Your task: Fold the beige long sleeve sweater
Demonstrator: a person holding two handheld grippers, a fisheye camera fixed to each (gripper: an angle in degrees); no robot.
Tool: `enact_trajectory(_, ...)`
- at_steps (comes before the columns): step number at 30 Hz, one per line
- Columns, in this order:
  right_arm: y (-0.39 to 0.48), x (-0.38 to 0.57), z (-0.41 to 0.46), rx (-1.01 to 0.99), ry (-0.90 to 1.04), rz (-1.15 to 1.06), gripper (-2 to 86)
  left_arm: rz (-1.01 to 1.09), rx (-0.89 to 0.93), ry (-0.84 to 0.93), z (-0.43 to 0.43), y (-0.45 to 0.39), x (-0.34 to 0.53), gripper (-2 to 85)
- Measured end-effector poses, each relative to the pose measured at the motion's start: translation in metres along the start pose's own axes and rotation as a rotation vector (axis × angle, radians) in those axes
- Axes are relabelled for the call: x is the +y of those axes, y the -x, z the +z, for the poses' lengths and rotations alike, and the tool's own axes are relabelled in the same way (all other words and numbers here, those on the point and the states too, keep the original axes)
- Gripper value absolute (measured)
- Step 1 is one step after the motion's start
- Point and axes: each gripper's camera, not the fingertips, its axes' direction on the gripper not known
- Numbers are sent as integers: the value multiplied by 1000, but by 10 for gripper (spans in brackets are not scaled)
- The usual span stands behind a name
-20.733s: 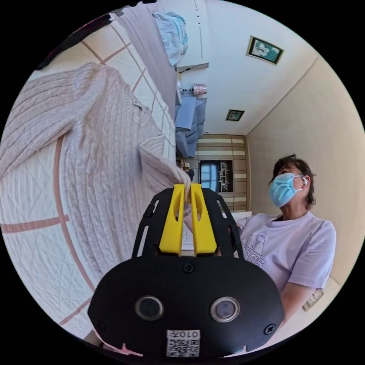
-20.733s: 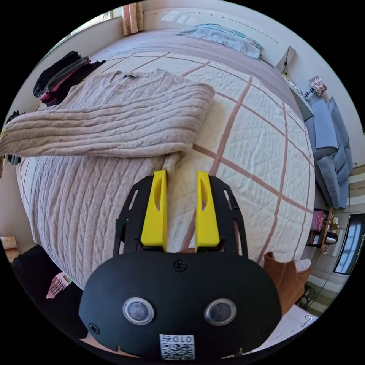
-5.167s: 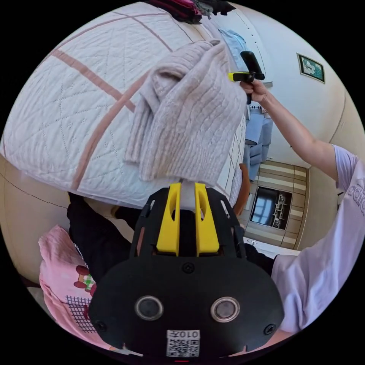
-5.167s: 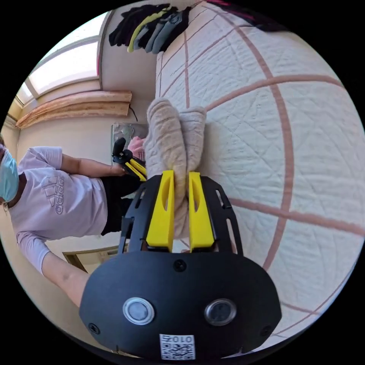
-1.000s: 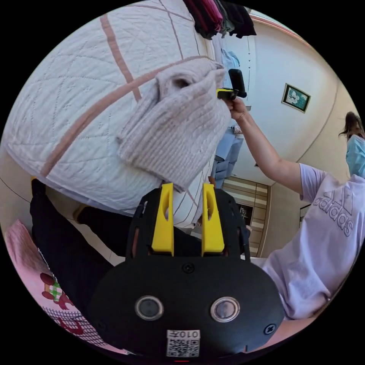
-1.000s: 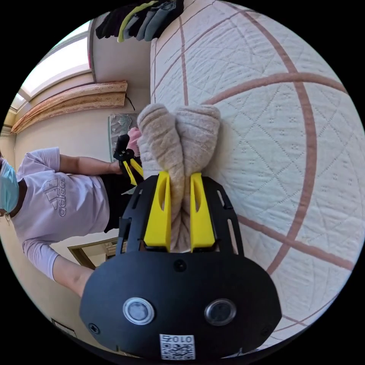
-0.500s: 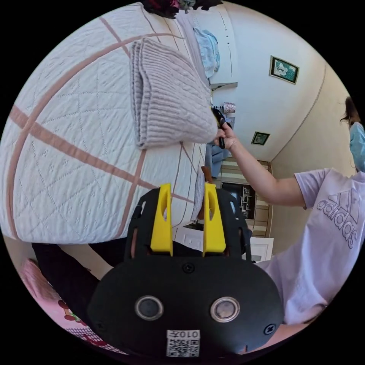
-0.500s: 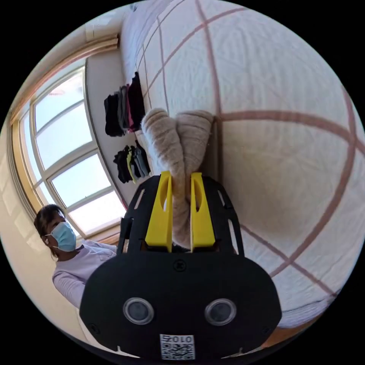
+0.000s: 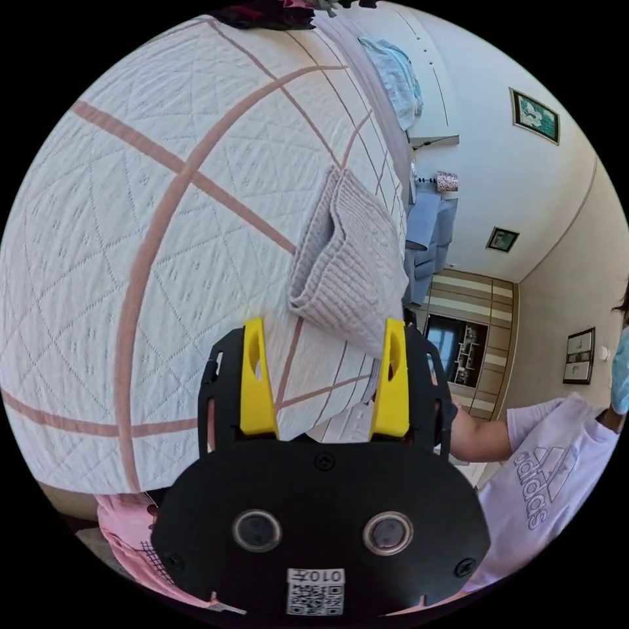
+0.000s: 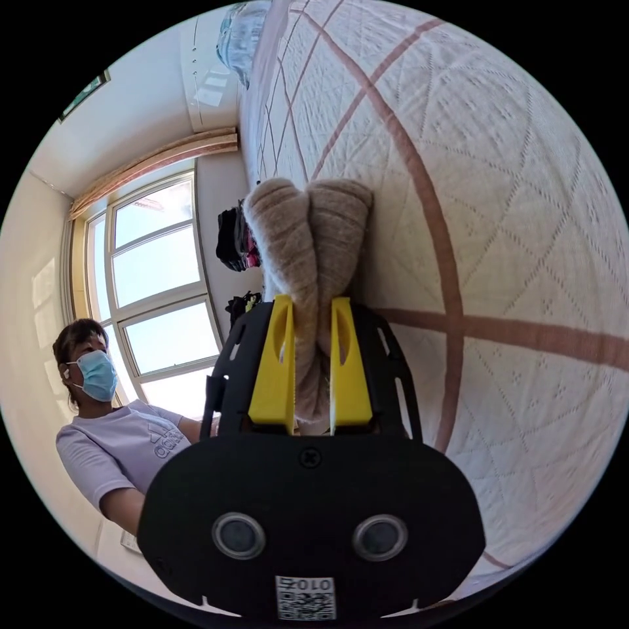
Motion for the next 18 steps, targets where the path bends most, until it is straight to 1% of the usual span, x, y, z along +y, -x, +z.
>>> enact_trajectory(4, -18, 0, -5, -25, -4, -24, 87, -94, 44, -50, -7, 2, -5, 235)
enact_trajectory(6, -27, 0, -7, -35, -13, -29, 87, -108, 58, -75, -13, -5, -4, 235)
enact_trajectory(9, -38, 0, -10, -45, -21, -38, 86, -143, 39, -58, -14, -17, -3, 234)
enact_trajectory(11, -47, 1, -12, -54, -23, -41, 86, -163, 97, -49, -7, -13, -5, 234)
enact_trajectory(13, -53, 1, -14, -58, -17, -43, 85, -213, 167, -82, -3, 0, -8, 234)
enact_trajectory(15, -58, 0, -17, -56, -5, -49, 82, -232, 193, -92, 0, 8, -12, 232)
enact_trajectory(18, -71, -2, -24, -44, 15, -50, 80, -195, 245, -87, 4, 7, -22, 226)
